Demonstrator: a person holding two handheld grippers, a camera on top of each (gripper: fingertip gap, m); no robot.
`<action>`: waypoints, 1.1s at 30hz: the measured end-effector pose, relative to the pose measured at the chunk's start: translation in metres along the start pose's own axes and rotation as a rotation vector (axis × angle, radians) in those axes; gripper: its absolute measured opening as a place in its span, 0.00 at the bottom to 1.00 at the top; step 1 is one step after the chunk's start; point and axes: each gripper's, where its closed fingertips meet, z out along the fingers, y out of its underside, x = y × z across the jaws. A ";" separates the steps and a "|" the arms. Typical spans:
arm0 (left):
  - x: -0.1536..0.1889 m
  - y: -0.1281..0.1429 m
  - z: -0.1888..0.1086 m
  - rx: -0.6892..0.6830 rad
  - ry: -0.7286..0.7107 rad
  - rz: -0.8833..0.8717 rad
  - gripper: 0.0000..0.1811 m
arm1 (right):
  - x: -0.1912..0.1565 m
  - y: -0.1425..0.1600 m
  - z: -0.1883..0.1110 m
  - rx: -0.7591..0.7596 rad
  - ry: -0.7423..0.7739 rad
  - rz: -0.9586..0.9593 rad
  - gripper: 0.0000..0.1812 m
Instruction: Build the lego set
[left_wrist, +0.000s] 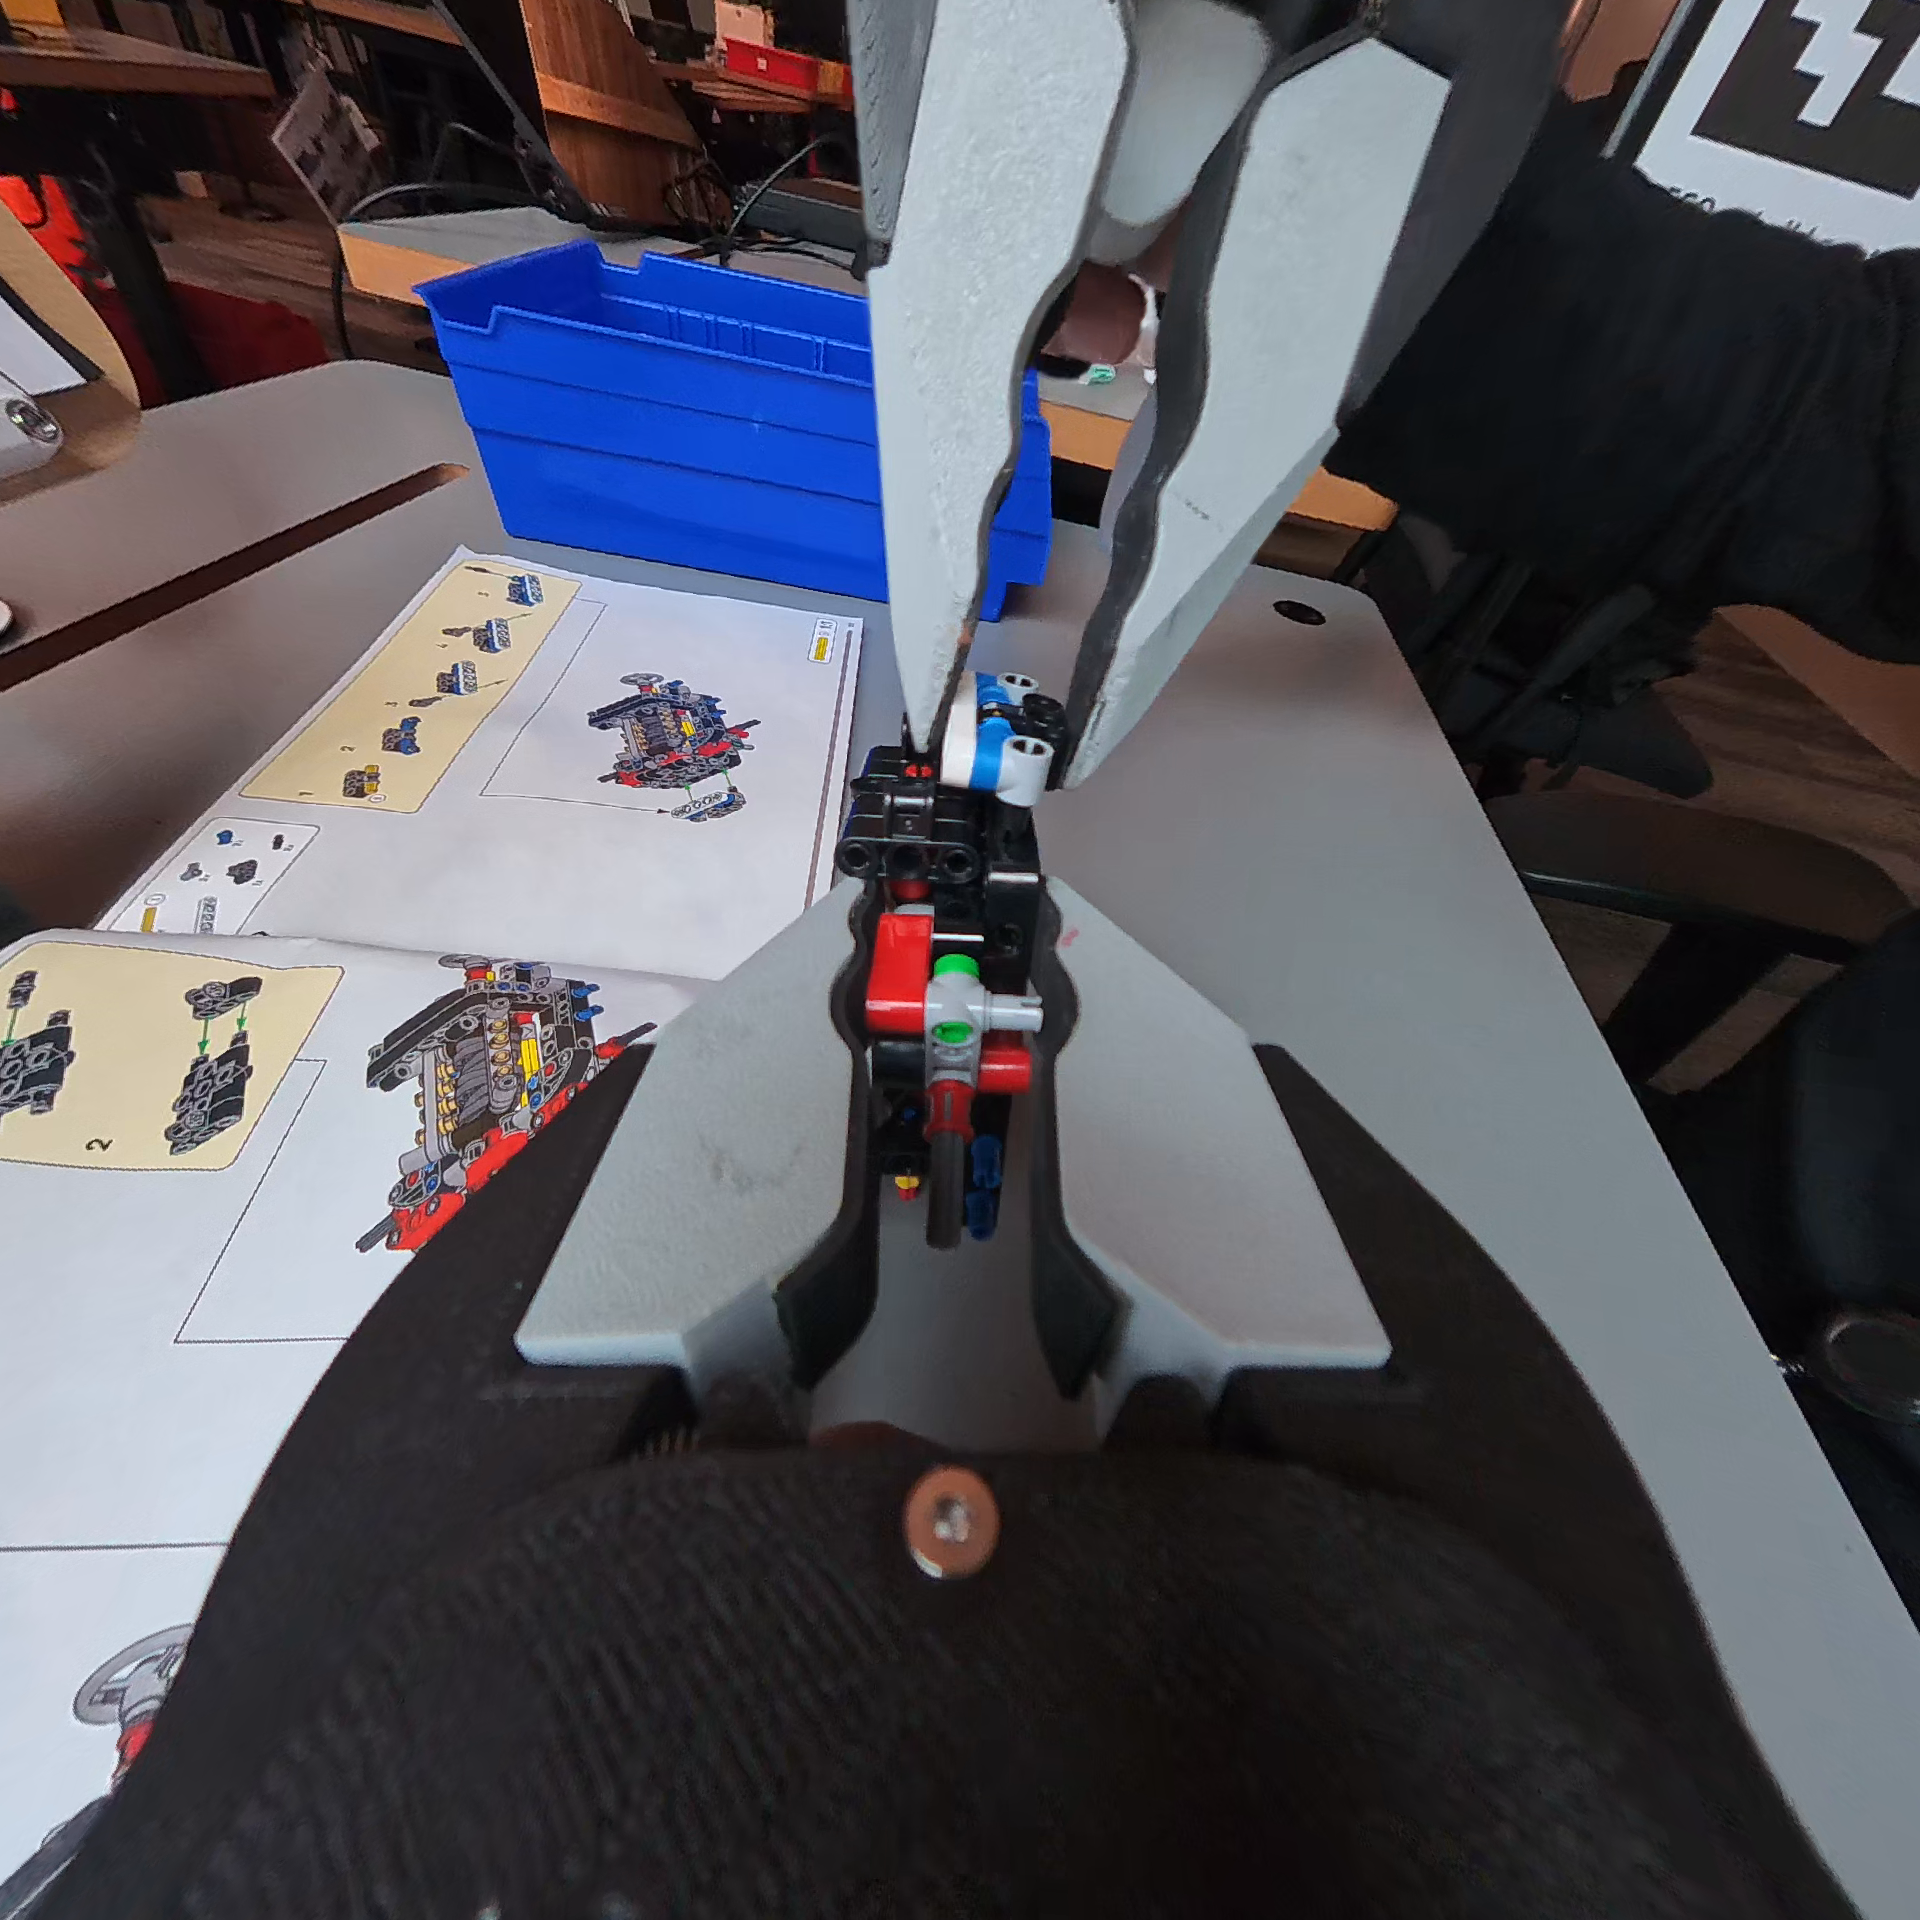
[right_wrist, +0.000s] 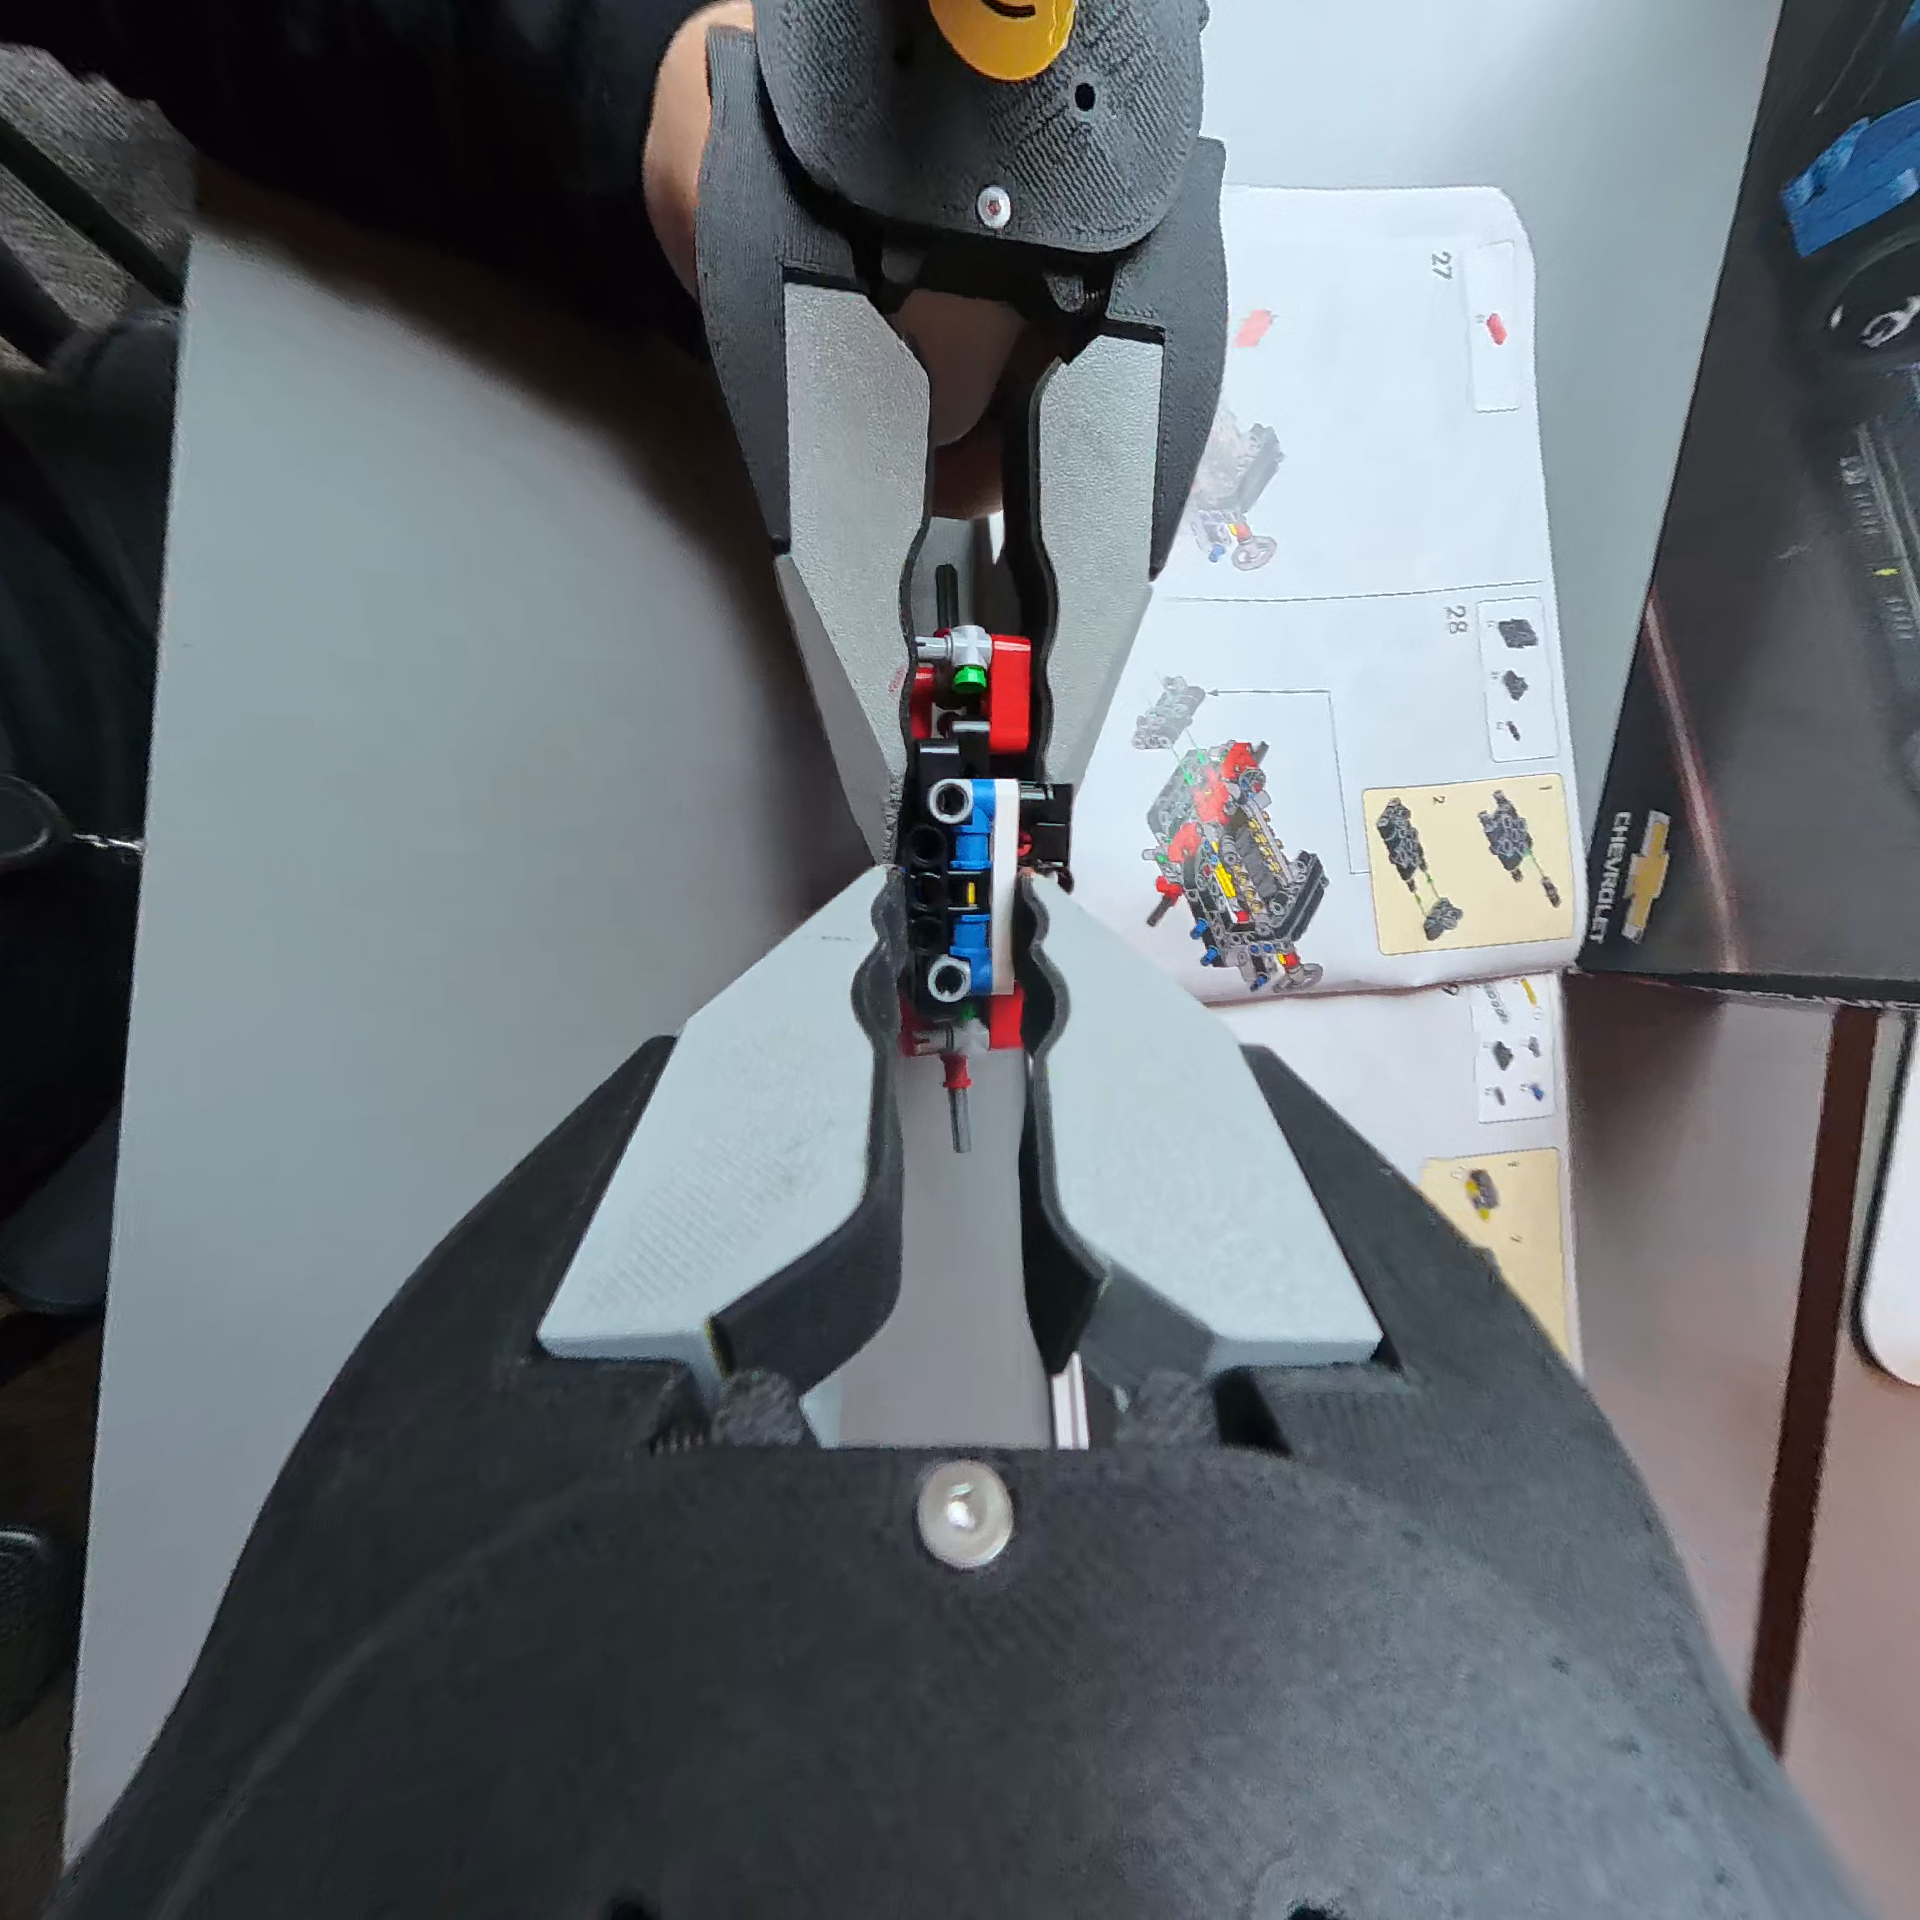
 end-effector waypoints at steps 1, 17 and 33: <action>0.001 0.000 -0.001 -0.001 0.007 0.002 0.14 | -0.001 -0.001 0.000 0.022 -0.024 0.012 0.09; 0.002 0.001 0.003 -0.016 -0.016 0.016 0.14 | -0.003 0.006 0.002 0.050 -0.079 -0.028 0.09; 0.004 0.000 0.003 0.006 -0.003 0.036 0.14 | -0.001 -0.002 0.002 0.184 -0.069 0.031 0.12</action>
